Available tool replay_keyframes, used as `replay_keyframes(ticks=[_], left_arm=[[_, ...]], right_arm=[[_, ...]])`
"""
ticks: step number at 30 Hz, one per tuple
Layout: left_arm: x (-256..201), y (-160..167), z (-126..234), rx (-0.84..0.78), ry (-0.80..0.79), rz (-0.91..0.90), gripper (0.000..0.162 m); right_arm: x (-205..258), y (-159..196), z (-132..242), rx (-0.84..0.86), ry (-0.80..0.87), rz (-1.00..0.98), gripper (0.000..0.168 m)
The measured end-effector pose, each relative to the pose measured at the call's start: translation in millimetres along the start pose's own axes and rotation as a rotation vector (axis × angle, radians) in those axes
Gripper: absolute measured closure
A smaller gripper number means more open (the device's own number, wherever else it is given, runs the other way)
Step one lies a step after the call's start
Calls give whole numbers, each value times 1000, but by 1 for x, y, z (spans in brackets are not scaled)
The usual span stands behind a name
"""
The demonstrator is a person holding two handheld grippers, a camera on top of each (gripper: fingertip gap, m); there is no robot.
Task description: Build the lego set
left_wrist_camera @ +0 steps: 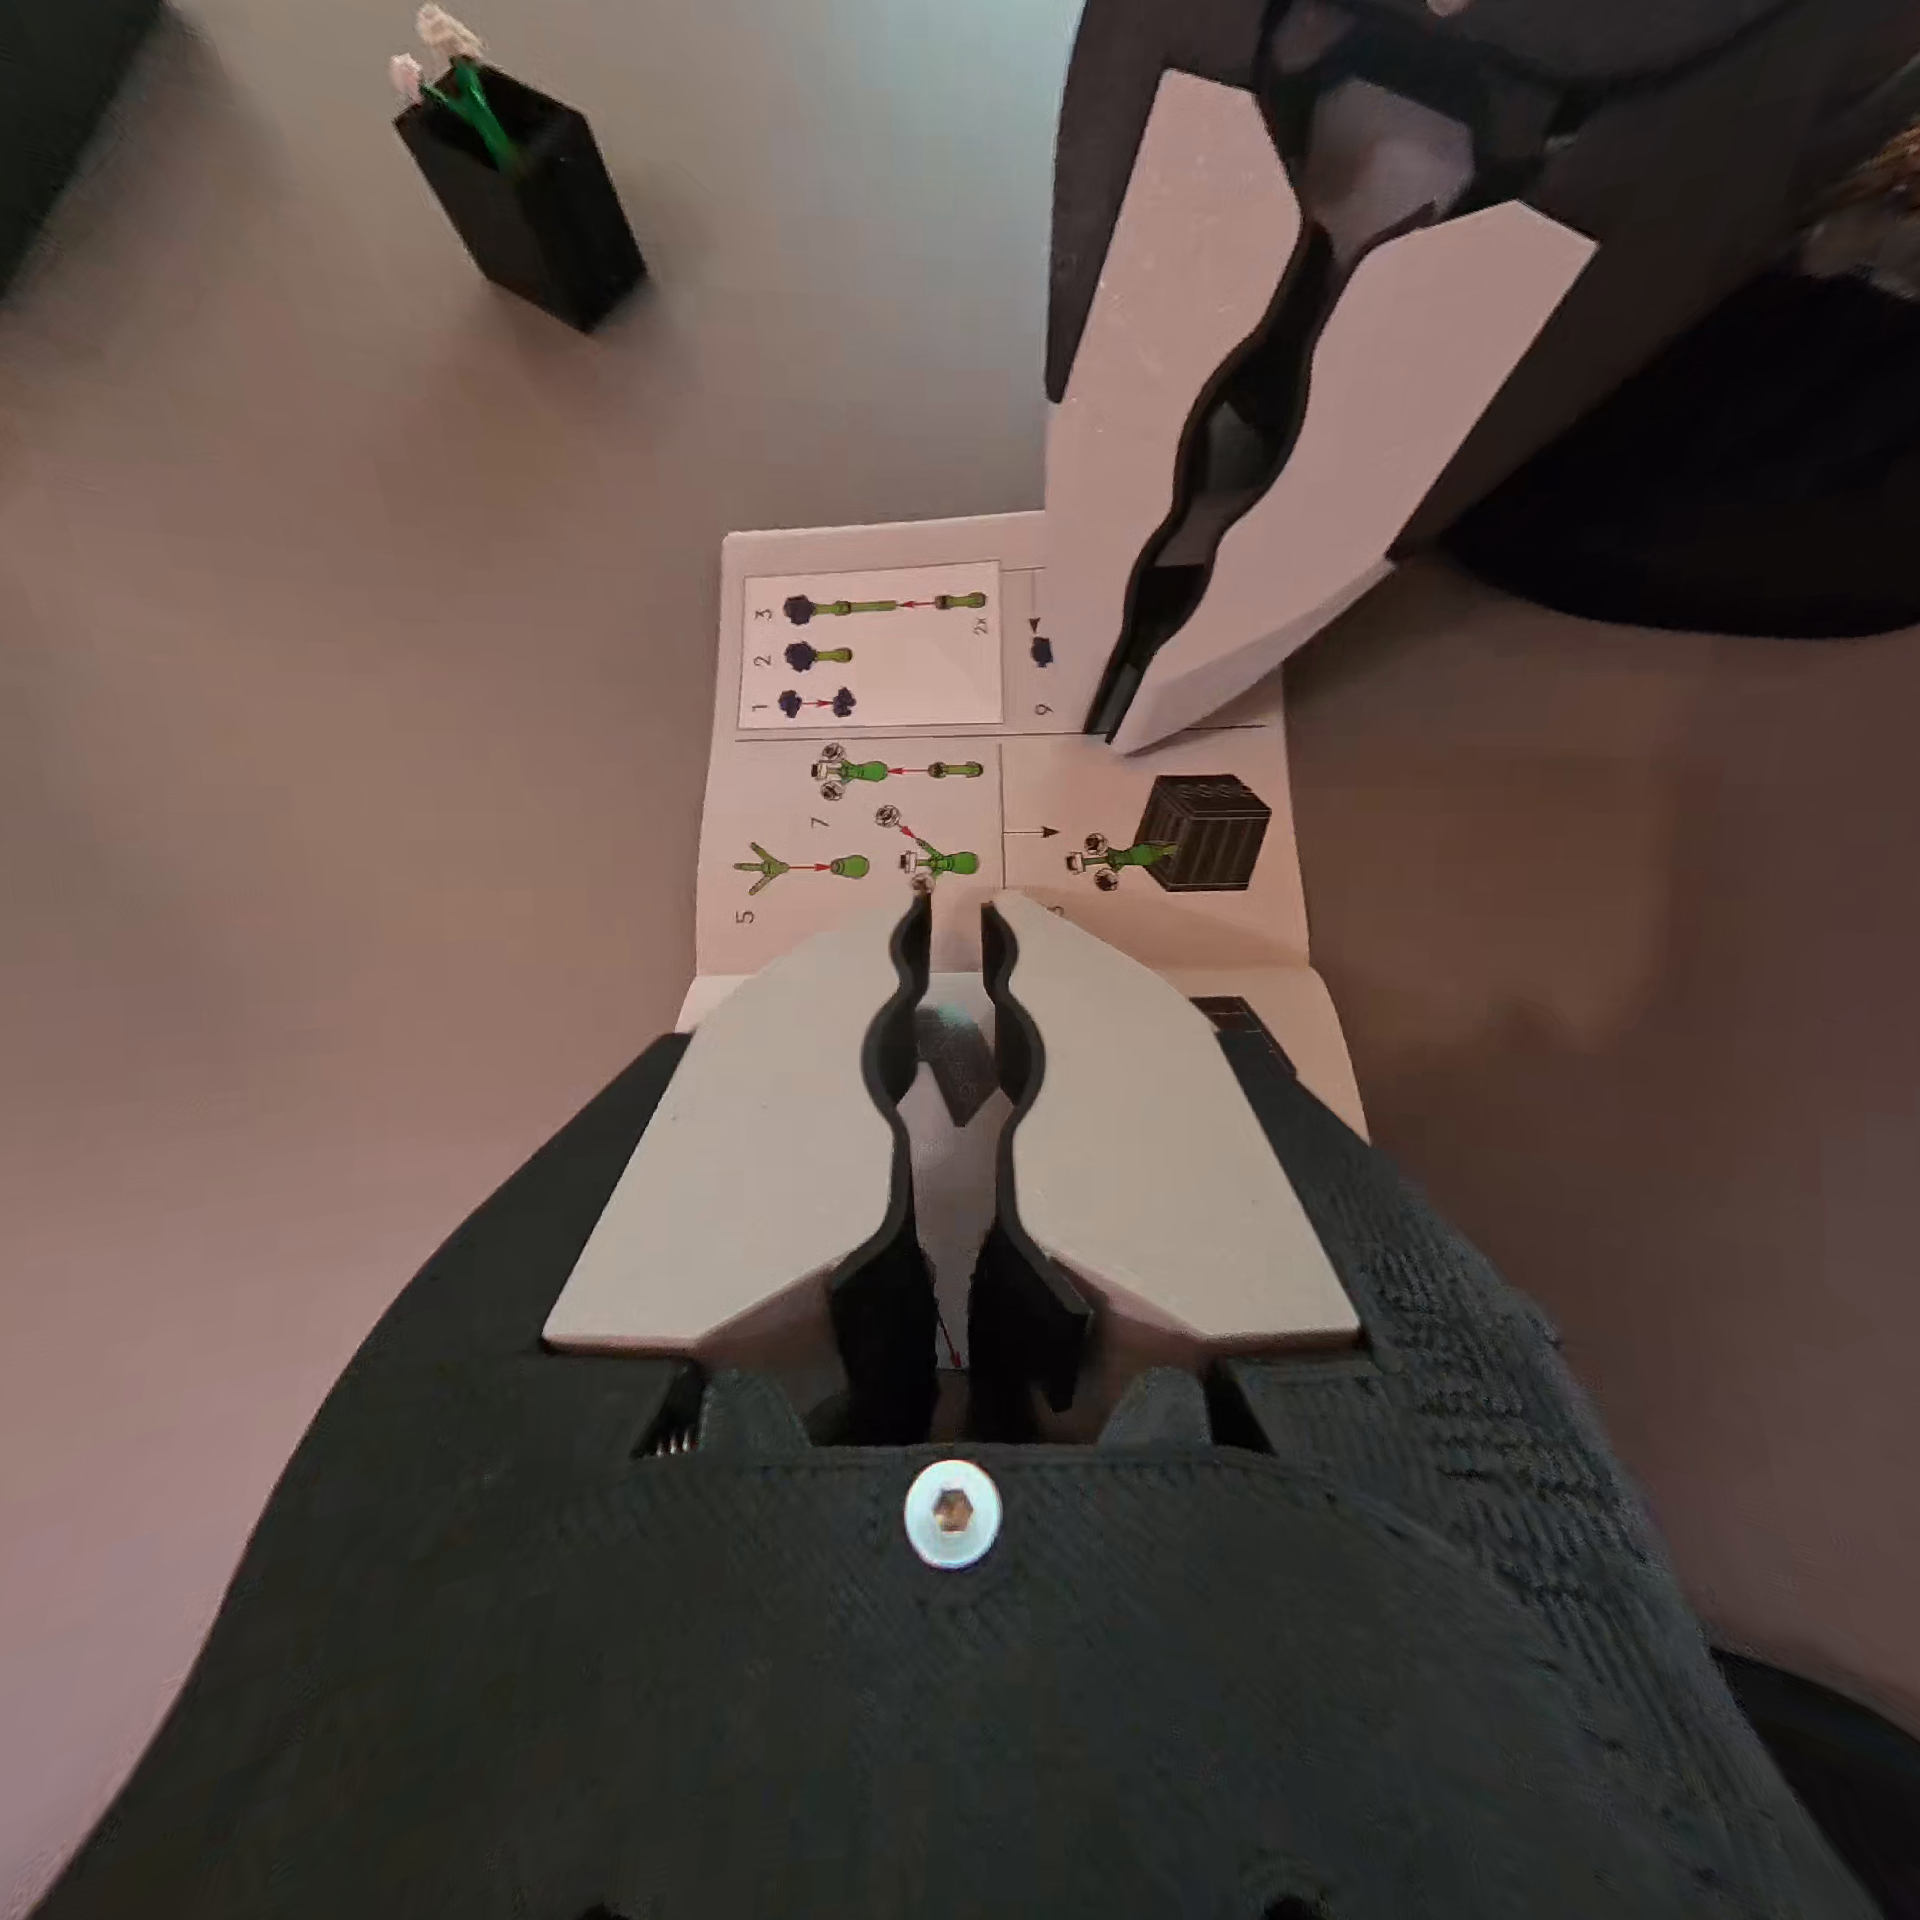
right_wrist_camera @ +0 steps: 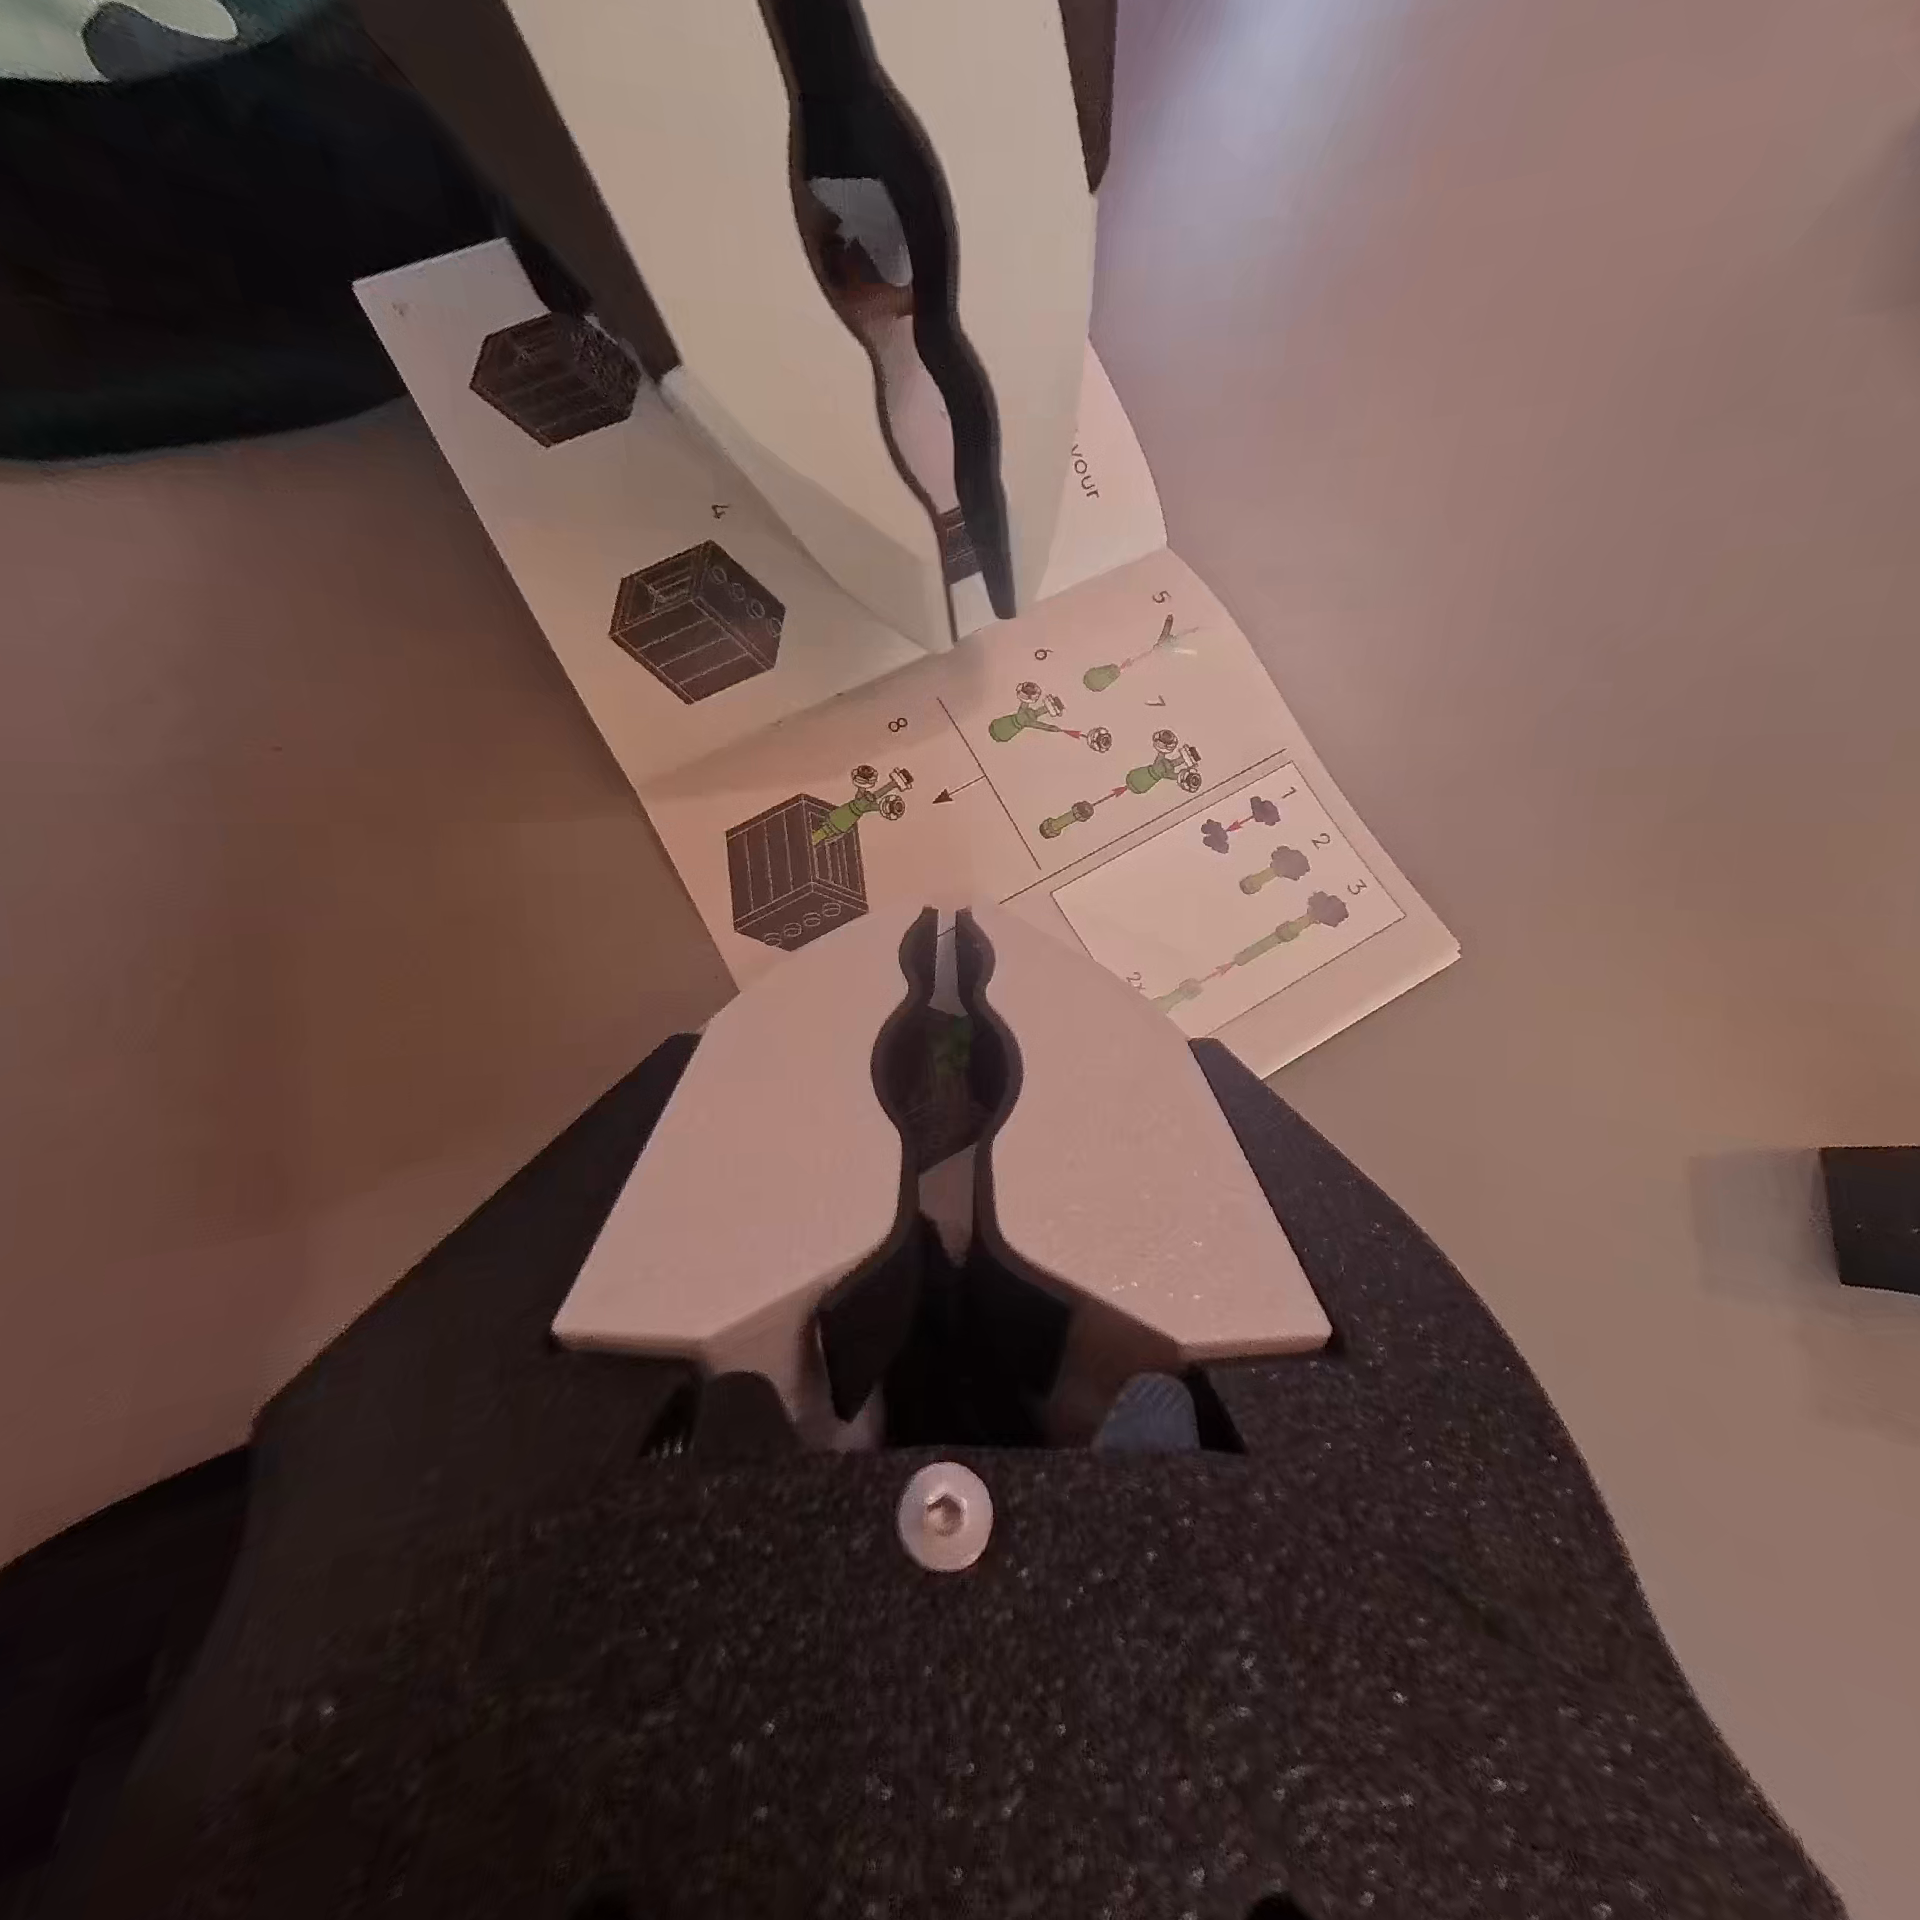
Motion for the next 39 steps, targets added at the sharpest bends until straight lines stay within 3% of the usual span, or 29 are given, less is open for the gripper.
replay_keyframes(ticks=[6, 14, 18, 33, 39], left_arm=[[3, 11, -4, 33, 99, 125, 159], [0, 10, -6, 48, 70, 33, 159], [0, 10, -7, 35, 75, 38, 159], [-1, 9, -8, 50, 55, 9, 158], [-2, 6, -8, 83, -12, -68, 151]], right_arm=[[4, 0, 1, -3, -13, 38, 164], [9, -5, 13, -132, -4, 122, 157], [11, 3, 6, -27, -45, 142, 163], [-2, 11, 12, -16, 4, 61, 162], [-4, 12, 12, -21, -4, 49, 161]])
Point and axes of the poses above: each gripper's, where its closed fingertips meet, z back along the fingers, y out of its underside, x = y × z across the jaws, the point moved 7 cm from there along z, back along the fingers, and after that the axes turned 6 degrees about y, right-handed, at the moved point
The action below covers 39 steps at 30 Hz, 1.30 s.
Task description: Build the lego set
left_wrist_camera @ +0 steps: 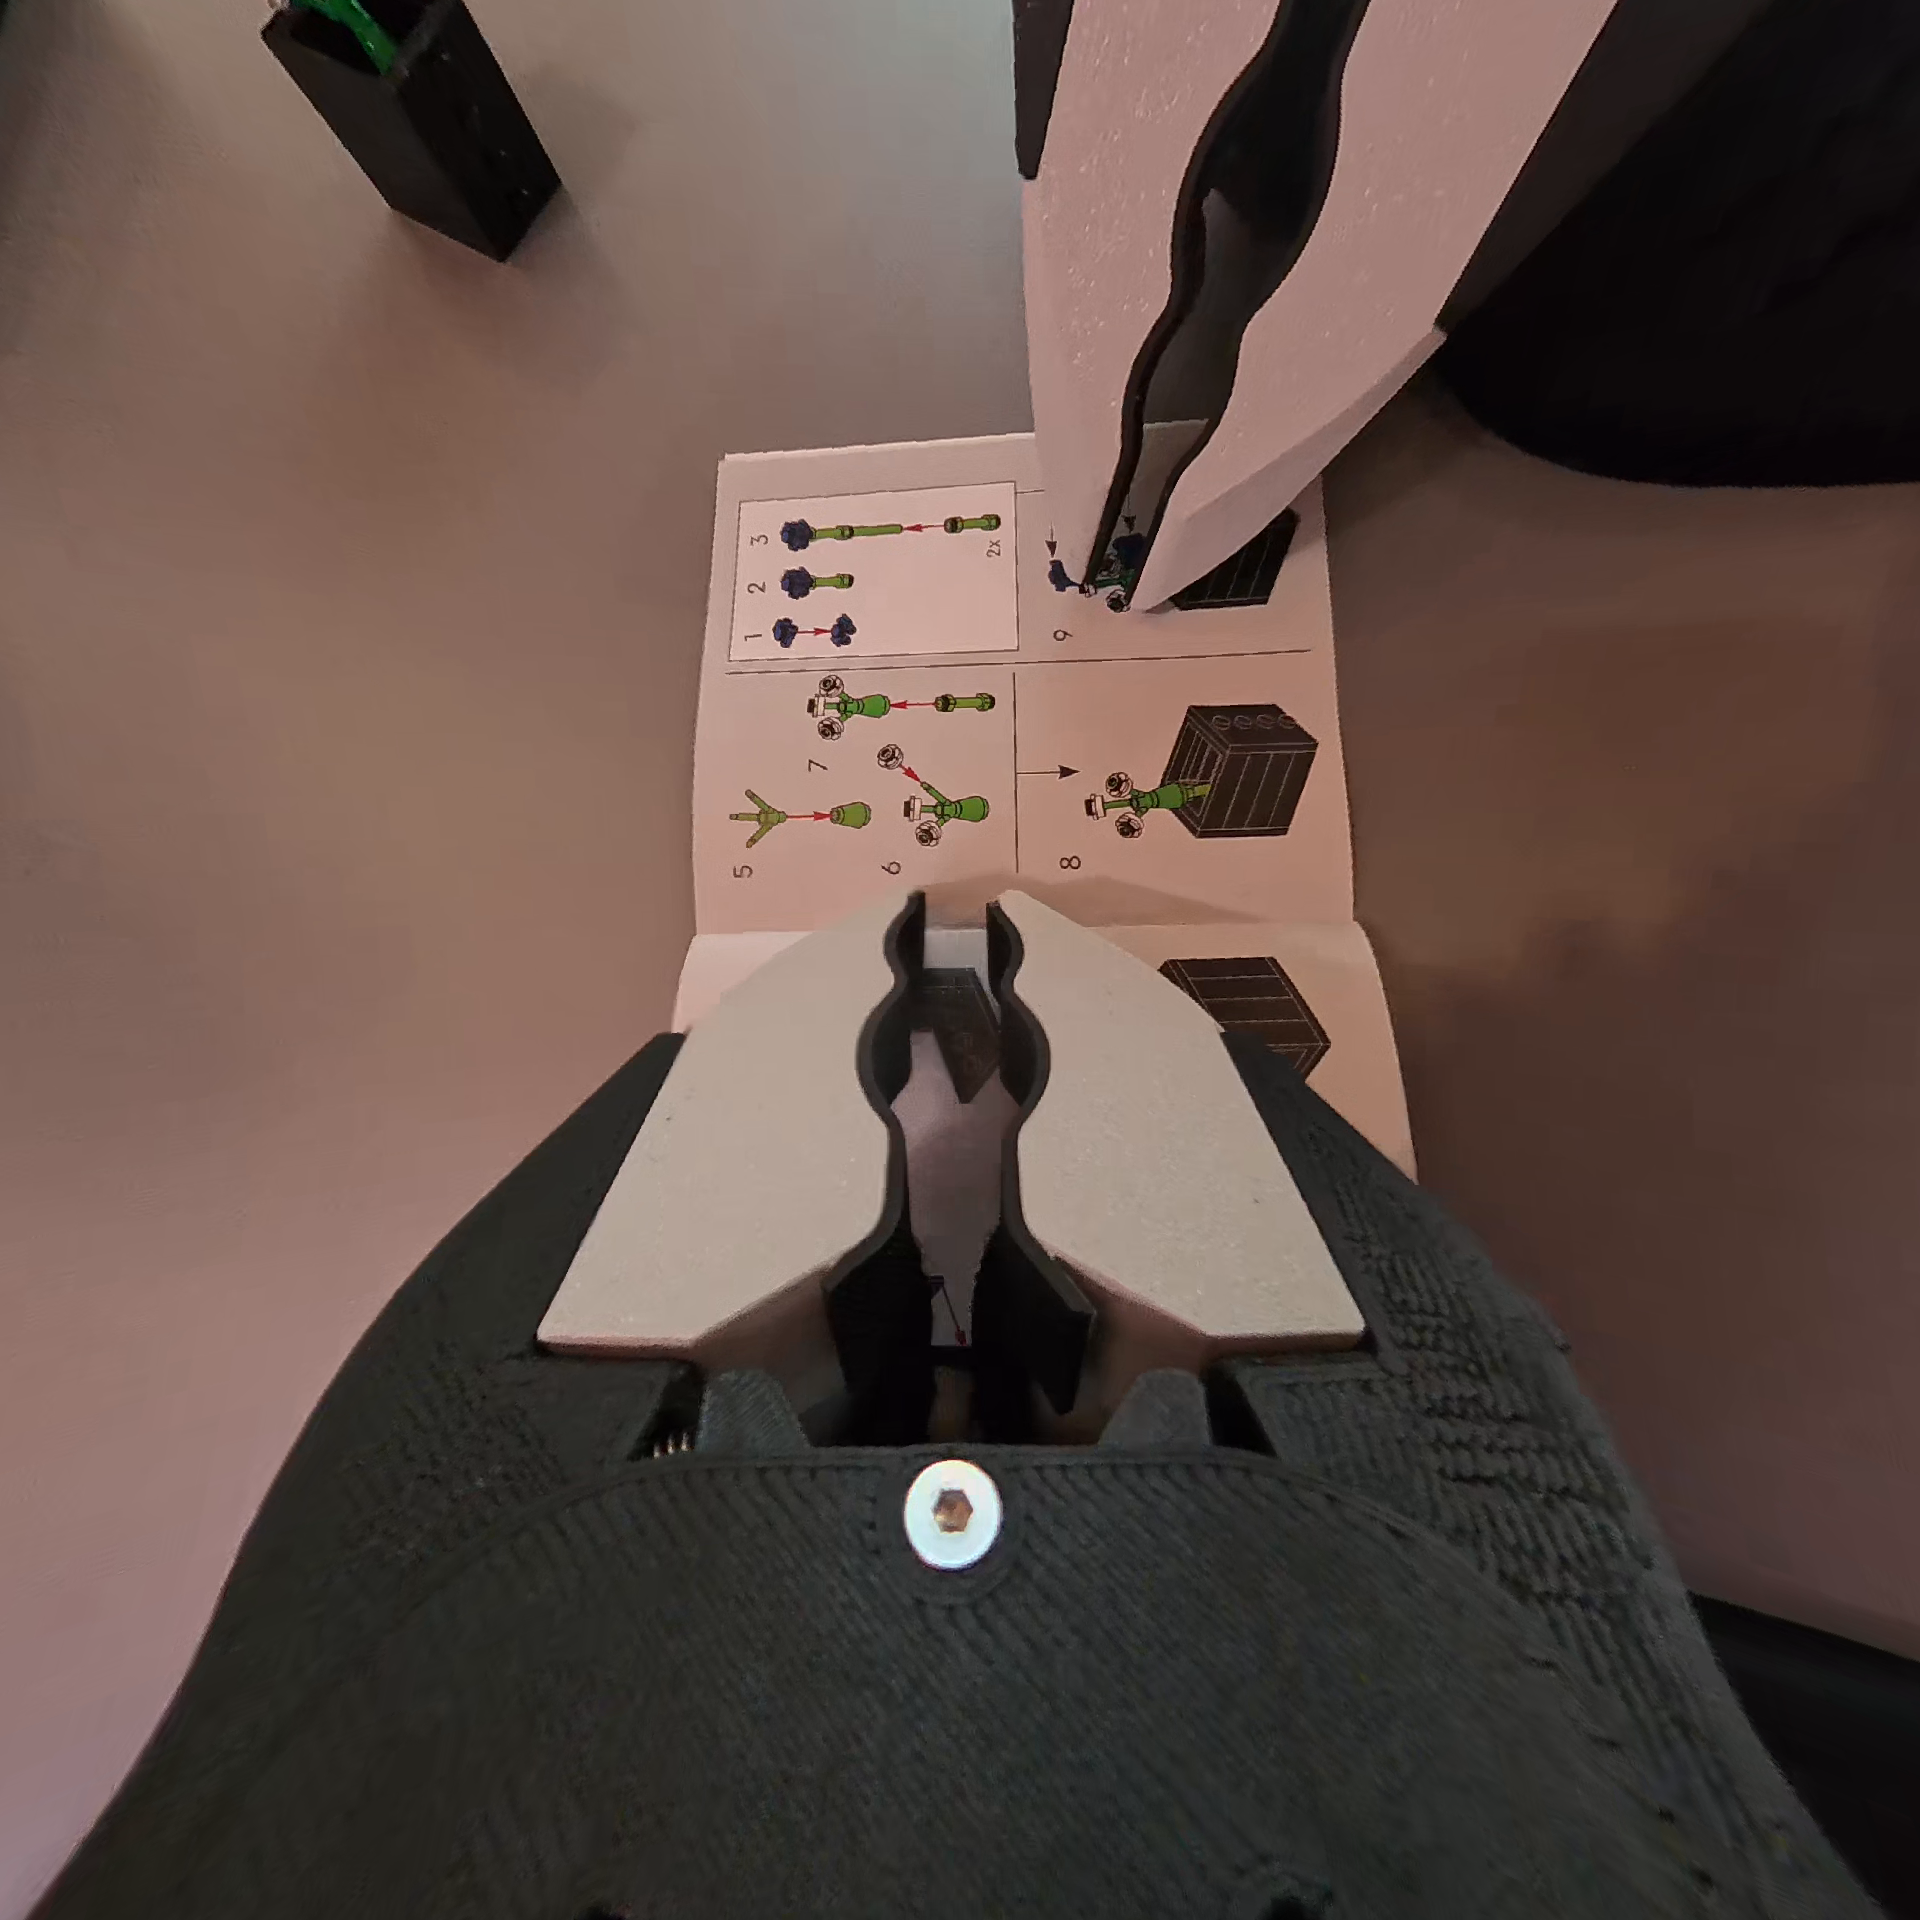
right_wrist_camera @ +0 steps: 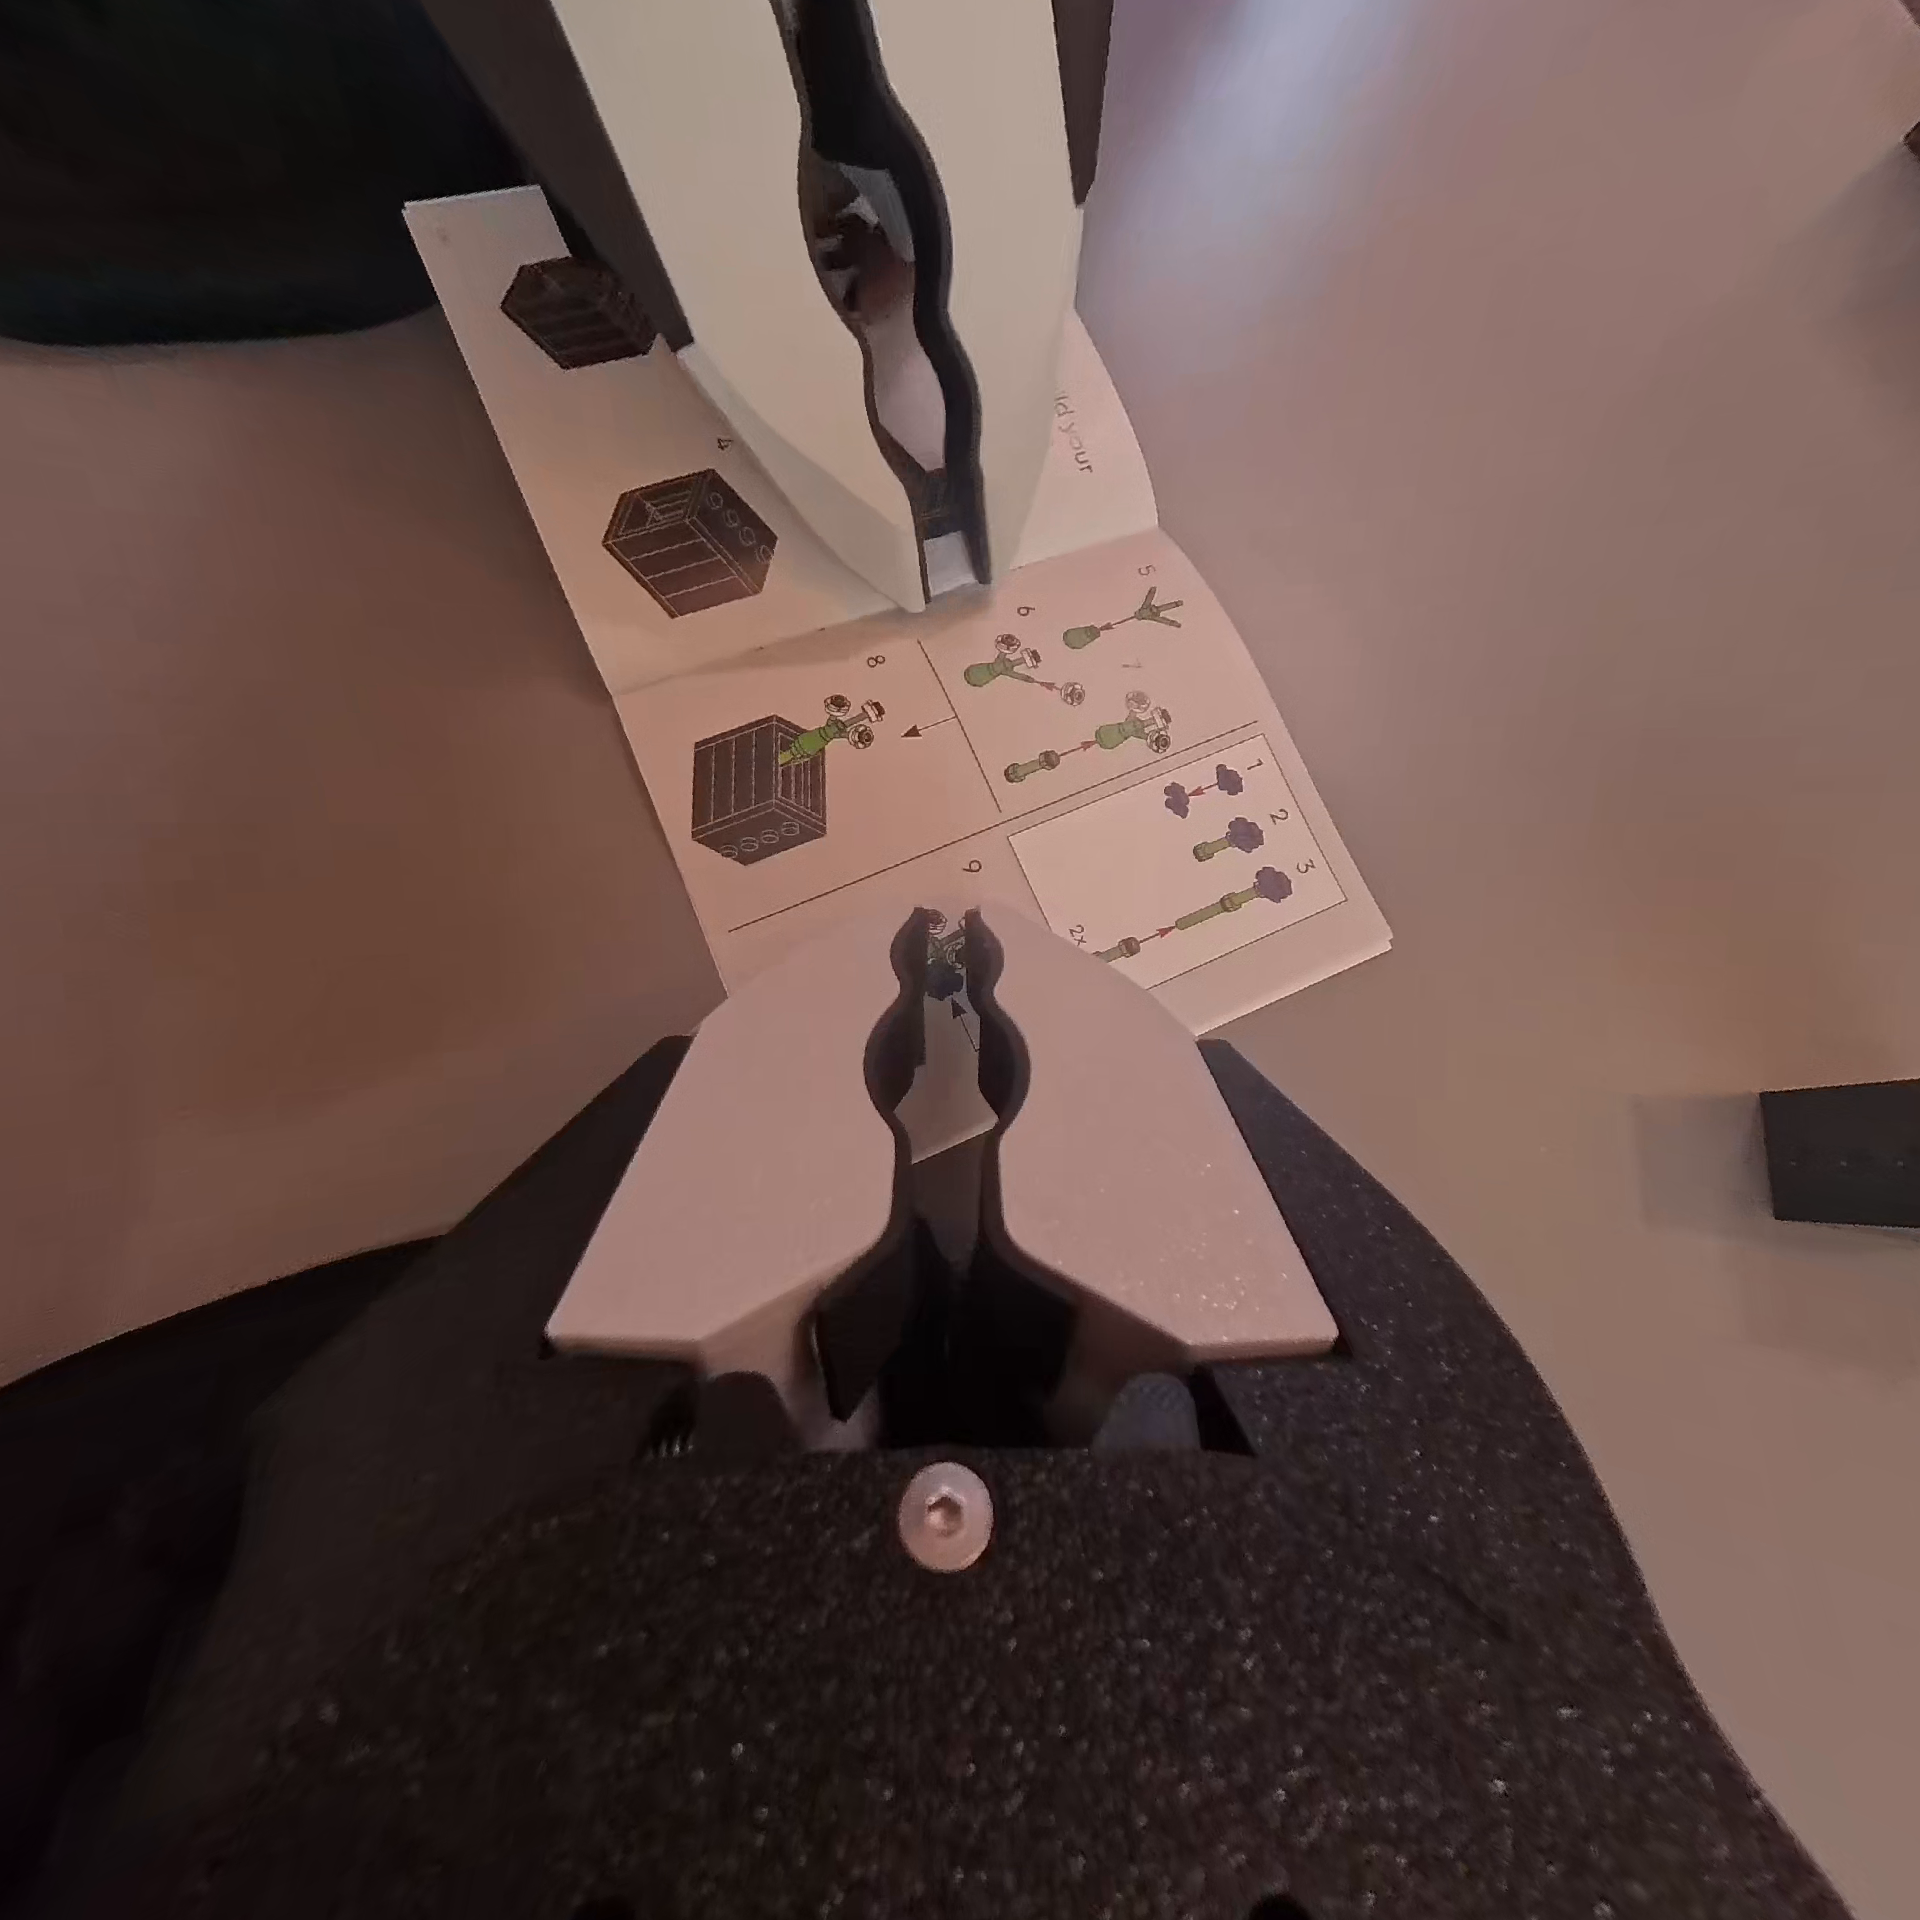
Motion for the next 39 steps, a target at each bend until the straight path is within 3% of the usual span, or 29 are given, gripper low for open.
replay_keyframes(ticks=[6, 12, 17, 19, 22, 24, 26, 28, 31, 39], left_arm=[[5, -10, 5, -51, -191, -90, 145], [4, -18, 36, -265, -242, -13, 128], [-10, -16, 110, -581, -197, 89, 83], [-7, -8, 157, -635, -237, 135, 81], [21, 22, 225, -518, -454, 228, 105], [50, 53, 253, -309, -574, 233, 127], [73, 88, 258, -50, -503, 259, 162], [89, 116, 245, 127, -361, 329, 161], [103, 141, 215, 222, -204, 372, 161], [110, 166, 178, 425, -145, 314, 155]], right_arm=[[-1, 0, 0, 0, 3, -5, 161], [0, 0, 0, -2, 22, 15, 161], [1, 0, 0, -7, 44, 33, 160], [1, 0, 0, -7, 48, 38, 160], [1, 0, 0, -12, 54, 45, 160], [1, 0, 0, -14, 55, 47, 160], [1, 0, 0, -15, 56, 50, 160], [1, 0, 0, -18, 56, 51, 160], [1, 0, 0, -19, 51, 42, 159], [0, 0, 0, -21, 48, 32, 158]])
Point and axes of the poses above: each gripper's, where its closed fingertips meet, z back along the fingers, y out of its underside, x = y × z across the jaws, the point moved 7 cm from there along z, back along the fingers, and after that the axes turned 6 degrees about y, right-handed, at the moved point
